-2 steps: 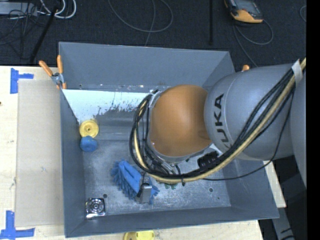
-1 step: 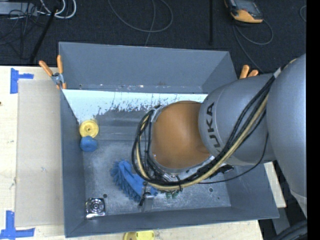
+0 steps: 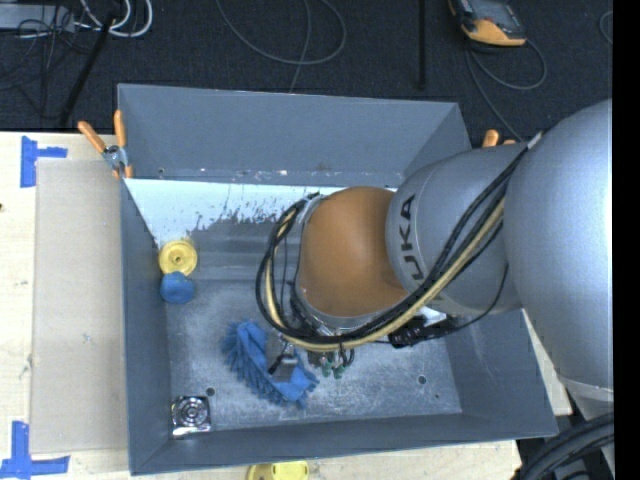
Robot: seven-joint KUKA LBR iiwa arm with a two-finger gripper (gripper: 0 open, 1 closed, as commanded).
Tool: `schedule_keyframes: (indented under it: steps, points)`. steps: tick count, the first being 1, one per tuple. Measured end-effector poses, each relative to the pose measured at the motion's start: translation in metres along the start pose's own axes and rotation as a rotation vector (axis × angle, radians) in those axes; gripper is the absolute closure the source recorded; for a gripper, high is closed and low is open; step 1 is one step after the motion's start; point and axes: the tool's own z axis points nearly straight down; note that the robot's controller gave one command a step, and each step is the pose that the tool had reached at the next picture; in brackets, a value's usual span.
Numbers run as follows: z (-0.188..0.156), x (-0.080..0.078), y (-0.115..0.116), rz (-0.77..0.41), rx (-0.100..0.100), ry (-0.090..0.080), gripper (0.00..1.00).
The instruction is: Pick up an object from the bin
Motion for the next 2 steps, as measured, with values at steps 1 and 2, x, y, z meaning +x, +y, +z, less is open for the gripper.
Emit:
schedule_keyframes:
  steps: [1, 2]
  points:
    - [0.0000, -0.0001, -0.0002, 0.002, 0.000, 0.000, 0.00]
    - [0.0000, -0.0001, -0.0002, 0.003, 0.000, 0.000, 0.00]
